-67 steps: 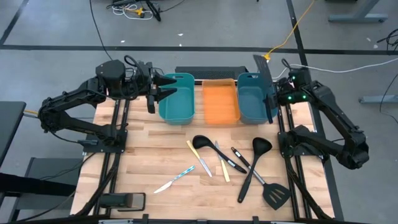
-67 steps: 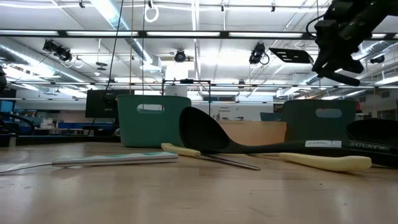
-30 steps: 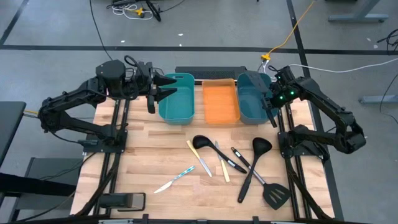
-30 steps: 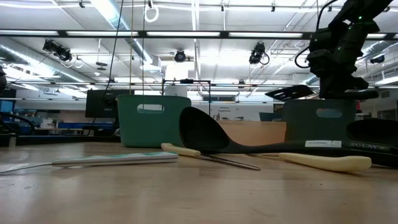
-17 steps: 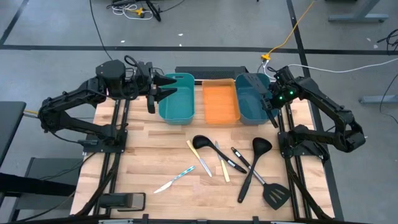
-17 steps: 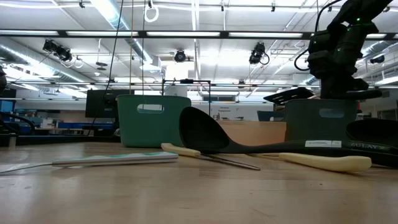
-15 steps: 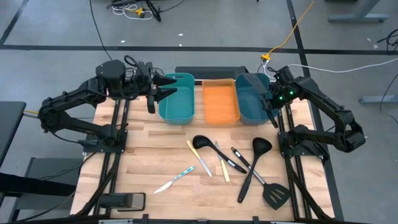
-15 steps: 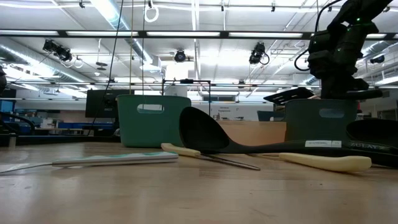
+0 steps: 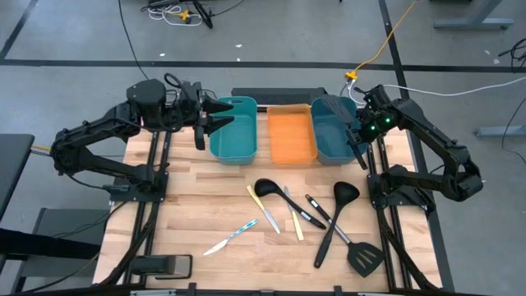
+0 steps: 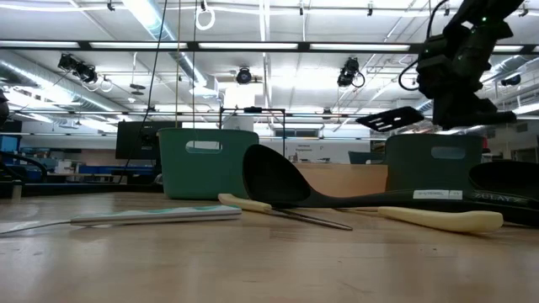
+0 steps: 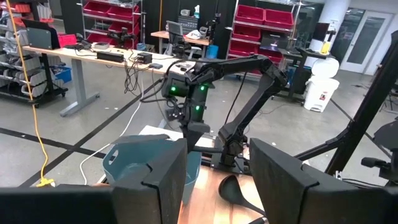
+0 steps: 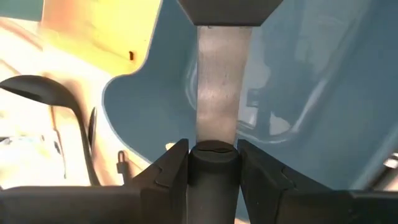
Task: Pick & Place Kitchen Items
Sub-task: Put the left black spatula into the blue bin
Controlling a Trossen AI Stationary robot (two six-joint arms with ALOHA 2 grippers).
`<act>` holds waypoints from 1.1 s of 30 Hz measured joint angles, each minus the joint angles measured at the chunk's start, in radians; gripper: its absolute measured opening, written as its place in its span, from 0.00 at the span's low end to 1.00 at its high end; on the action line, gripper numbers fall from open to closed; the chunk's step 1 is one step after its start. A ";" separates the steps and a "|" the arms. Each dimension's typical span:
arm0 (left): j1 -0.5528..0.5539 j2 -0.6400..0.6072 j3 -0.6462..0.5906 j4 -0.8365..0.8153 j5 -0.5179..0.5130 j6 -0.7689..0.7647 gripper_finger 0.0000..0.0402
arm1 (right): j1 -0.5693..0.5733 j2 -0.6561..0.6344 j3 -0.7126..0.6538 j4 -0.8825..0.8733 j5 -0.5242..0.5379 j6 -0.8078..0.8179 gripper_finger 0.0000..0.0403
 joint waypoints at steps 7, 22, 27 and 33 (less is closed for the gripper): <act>0.000 0.000 0.000 0.000 0.000 0.005 0.45 | 0.000 -0.001 0.078 -0.116 0.059 -0.044 0.30; 0.000 0.000 0.000 0.000 0.000 0.005 0.45 | 0.000 0.028 0.079 -0.152 0.093 -0.071 0.30; 0.000 0.000 0.000 0.000 0.000 -0.004 0.45 | 0.000 0.070 0.079 -0.155 0.103 -0.083 0.30; 0.000 0.000 0.000 0.000 0.000 -0.004 0.45 | 0.000 0.118 0.079 -0.153 0.117 -0.097 0.30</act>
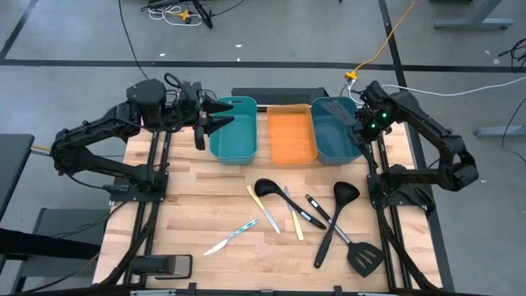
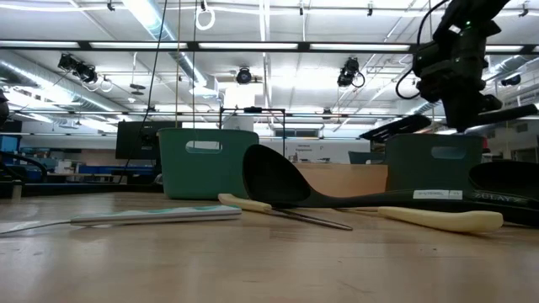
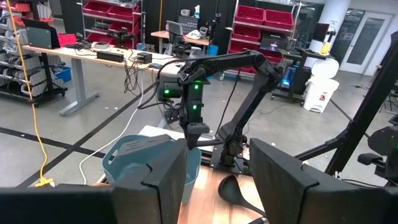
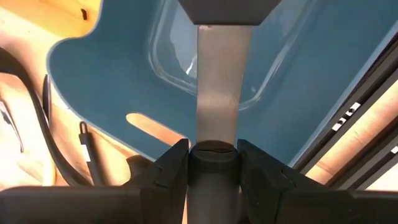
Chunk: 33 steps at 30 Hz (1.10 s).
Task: Pick & Place Kitchen Items
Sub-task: Put the left black spatula into the blue bin
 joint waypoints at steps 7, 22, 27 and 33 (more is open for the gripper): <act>0.000 0.000 0.000 0.000 0.000 0.000 0.45 | 0.000 0.024 0.000 -0.017 0.019 -0.011 0.30; 0.000 0.000 0.000 0.000 0.000 0.000 0.45 | 0.000 0.024 0.000 0.005 0.018 -0.001 0.31; 0.000 0.000 0.000 0.000 0.000 0.000 0.45 | 0.000 0.024 0.000 -0.006 0.010 -0.010 0.31; 0.000 0.000 0.000 0.000 0.000 0.001 0.45 | 0.000 0.024 0.000 -0.006 0.009 -0.012 0.32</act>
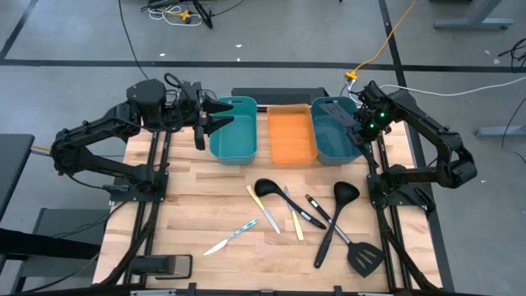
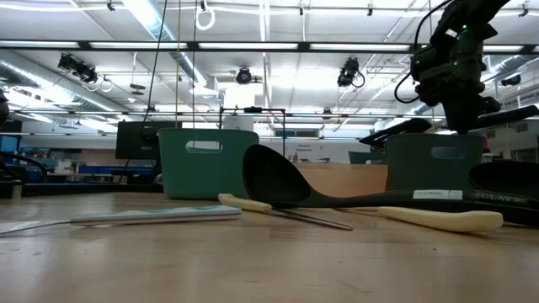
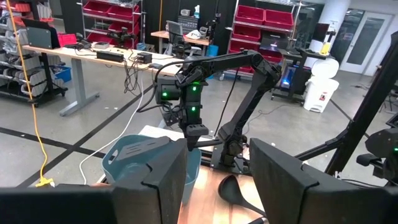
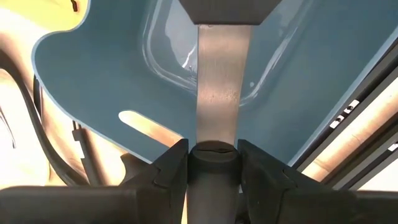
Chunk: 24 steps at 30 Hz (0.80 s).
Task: Pick & Place Kitchen Items
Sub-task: Put the left black spatula into the blue bin, then put the right black serving spoon into the light green bin
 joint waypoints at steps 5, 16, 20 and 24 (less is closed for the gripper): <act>0.000 0.000 0.000 0.000 0.000 0.002 0.45 | 0.000 0.000 0.000 0.000 -0.001 -0.015 0.37; 0.000 0.000 0.000 0.000 0.000 0.002 0.45 | 0.000 0.000 0.000 0.007 -0.001 -0.018 0.48; 0.000 0.000 0.000 0.000 0.000 0.002 0.45 | 0.000 0.000 0.000 0.009 0.000 -0.022 0.50; 0.000 0.000 0.000 0.000 0.000 0.002 0.45 | 0.000 0.000 0.000 0.018 -0.001 -0.030 0.50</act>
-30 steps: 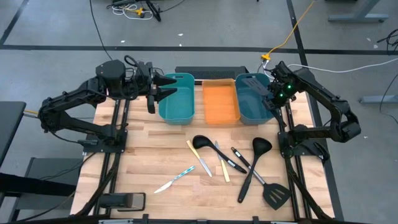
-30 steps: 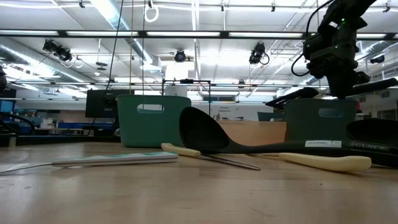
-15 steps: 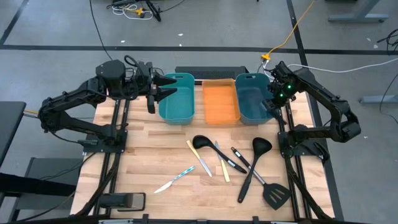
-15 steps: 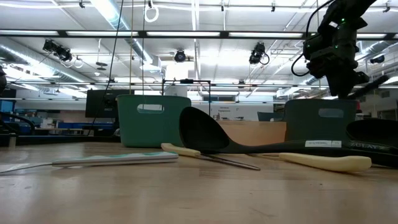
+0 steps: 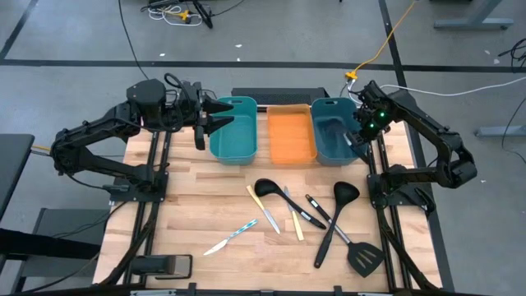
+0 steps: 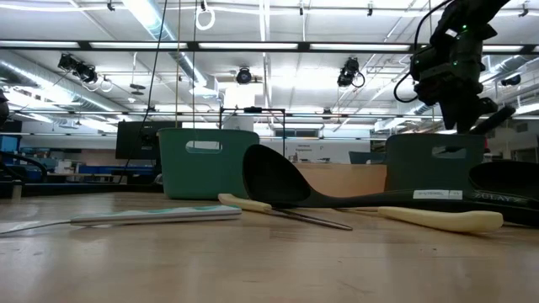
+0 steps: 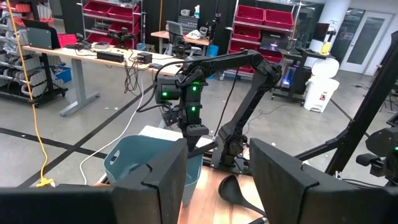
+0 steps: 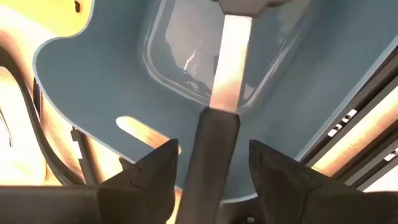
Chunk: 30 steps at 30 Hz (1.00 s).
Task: Pick & Place Kitchen Items
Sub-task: Put the right black serving spoon into the light green bin
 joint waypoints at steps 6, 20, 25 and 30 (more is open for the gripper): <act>0.000 0.000 0.000 0.000 0.000 0.000 0.45 | 0.000 -0.011 0.000 0.001 0.000 -0.004 0.50; 0.000 0.000 0.000 0.000 0.000 -0.008 0.45 | 0.000 -0.140 0.000 0.001 -0.015 -0.004 0.50; 0.000 0.000 0.000 0.000 0.000 -0.011 0.45 | 0.002 -0.209 0.000 0.005 -0.054 0.009 0.50; 0.000 0.000 0.000 0.000 0.000 -0.018 0.45 | 0.022 -0.279 0.000 0.029 -0.052 0.034 0.50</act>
